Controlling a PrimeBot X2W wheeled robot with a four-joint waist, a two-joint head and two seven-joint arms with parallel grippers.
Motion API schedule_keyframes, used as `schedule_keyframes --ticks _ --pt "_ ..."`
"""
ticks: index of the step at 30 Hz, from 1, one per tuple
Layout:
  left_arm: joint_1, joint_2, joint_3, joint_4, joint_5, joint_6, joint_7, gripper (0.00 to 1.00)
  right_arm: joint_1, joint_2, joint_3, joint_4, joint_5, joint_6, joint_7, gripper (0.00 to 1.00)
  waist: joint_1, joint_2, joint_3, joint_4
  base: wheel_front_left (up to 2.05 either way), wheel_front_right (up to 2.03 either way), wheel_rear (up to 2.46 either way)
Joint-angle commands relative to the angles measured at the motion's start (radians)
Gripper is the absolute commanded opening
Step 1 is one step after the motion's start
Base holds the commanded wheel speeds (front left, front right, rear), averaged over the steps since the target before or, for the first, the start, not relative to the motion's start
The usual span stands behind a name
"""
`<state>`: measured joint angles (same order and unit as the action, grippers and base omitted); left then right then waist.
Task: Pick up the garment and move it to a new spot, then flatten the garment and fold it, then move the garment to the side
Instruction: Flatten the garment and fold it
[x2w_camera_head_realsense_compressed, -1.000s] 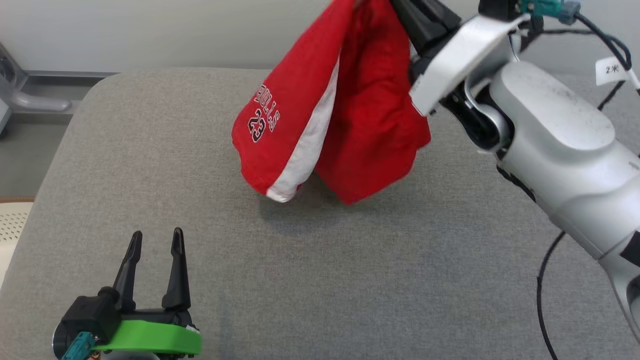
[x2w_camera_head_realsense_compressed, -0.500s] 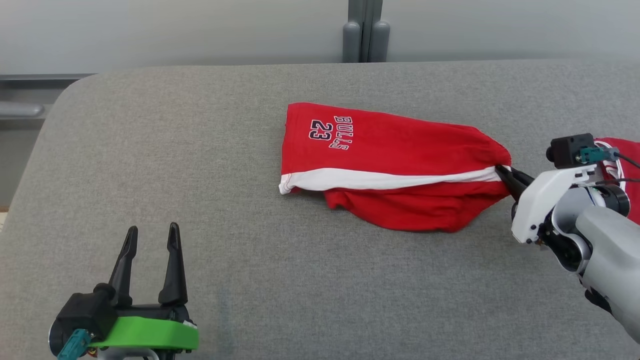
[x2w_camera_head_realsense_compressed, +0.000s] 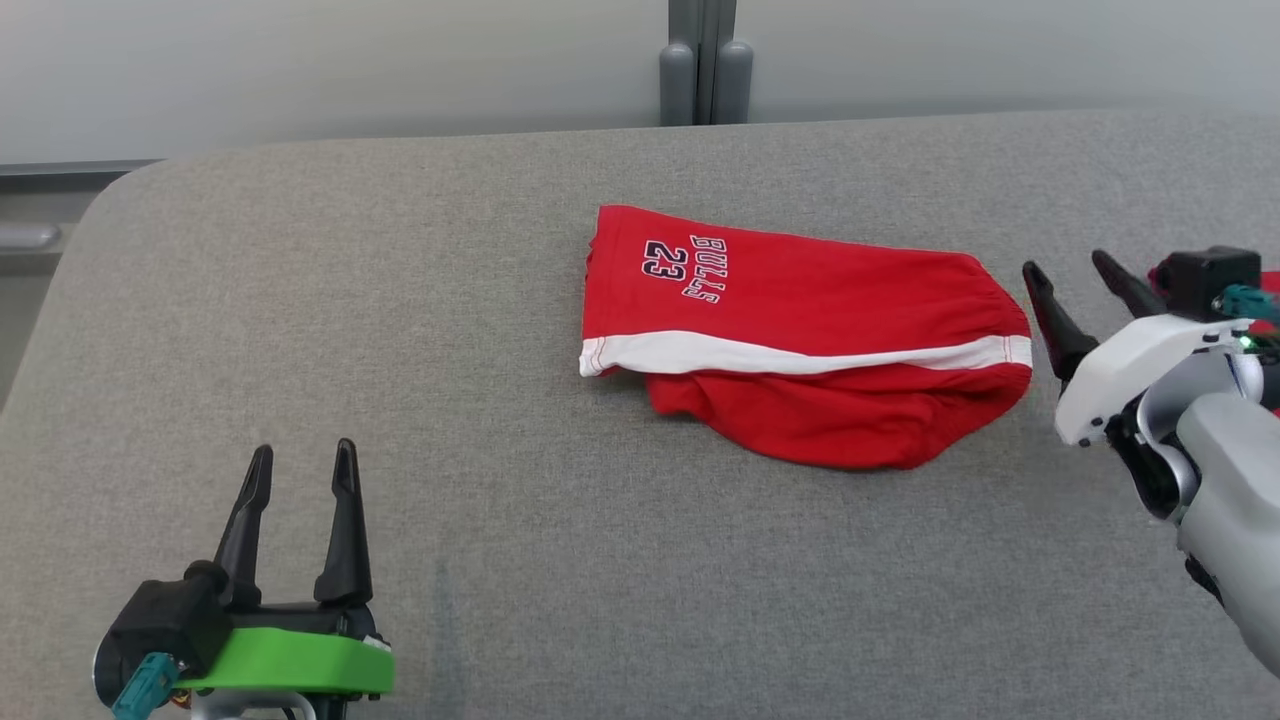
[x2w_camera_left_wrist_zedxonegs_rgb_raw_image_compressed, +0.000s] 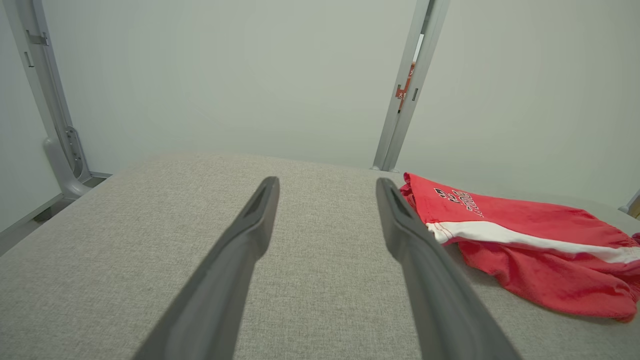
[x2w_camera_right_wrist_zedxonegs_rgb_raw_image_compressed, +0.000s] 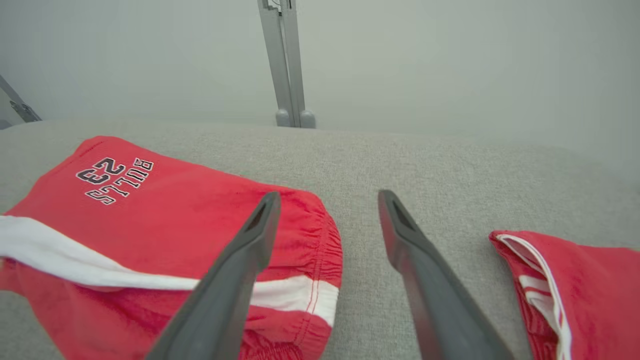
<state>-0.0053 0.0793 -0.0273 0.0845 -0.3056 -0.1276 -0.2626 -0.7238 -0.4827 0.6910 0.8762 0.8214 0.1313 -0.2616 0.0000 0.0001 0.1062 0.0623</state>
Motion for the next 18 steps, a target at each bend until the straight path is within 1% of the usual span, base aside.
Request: schedule_keyframes --ticks 1,4,6,7,11,15,18 --pt "0.007 0.006 0.007 -0.002 0.005 -0.005 -0.003 1.00 0.056 0.008 -0.066 -0.036 -0.064 -0.001 -0.003 1.00 0.0000 -0.0001 -0.005 -0.001 0.00 0.00 0.00" --pt "0.018 0.003 0.013 -0.002 0.008 -0.005 -0.002 1.00 0.138 0.030 -0.219 -0.138 -0.199 -0.001 -0.003 1.00 0.0000 -0.0001 -0.017 -0.002 0.00 0.00 0.00" --pt "0.026 0.001 0.016 -0.001 0.011 -0.005 -0.003 1.00 0.210 0.056 -0.327 -0.219 -0.299 -0.001 -0.003 1.00 0.0000 -0.0001 -0.029 -0.004 0.00 0.00 0.00" --pt "0.031 0.000 0.018 0.000 0.012 -0.005 -0.002 1.00 0.258 0.078 -0.384 -0.263 -0.352 -0.001 -0.003 1.00 0.0000 -0.0001 -0.035 -0.004 0.00 0.00 0.00" --pt "0.050 0.001 0.024 0.006 0.020 -0.005 -0.002 1.00 0.414 0.166 -0.544 -0.431 -0.520 -0.001 -0.003 1.00 0.0000 -0.0001 -0.063 -0.009 0.00 0.00 0.00" --pt "0.070 0.003 0.032 0.015 0.024 -0.005 -0.003 1.00 0.541 0.246 -0.624 -0.562 -0.623 -0.001 -0.003 1.00 0.0000 -0.0001 -0.092 -0.017 0.00 0.00 0.00" --pt "0.084 0.004 0.037 0.021 0.030 -0.005 -0.003 1.00 0.602 0.283 -0.659 -0.626 -0.662 -0.001 0.005 1.00 0.0000 -0.0001 -0.109 -0.025 0.00 0.00 0.00"
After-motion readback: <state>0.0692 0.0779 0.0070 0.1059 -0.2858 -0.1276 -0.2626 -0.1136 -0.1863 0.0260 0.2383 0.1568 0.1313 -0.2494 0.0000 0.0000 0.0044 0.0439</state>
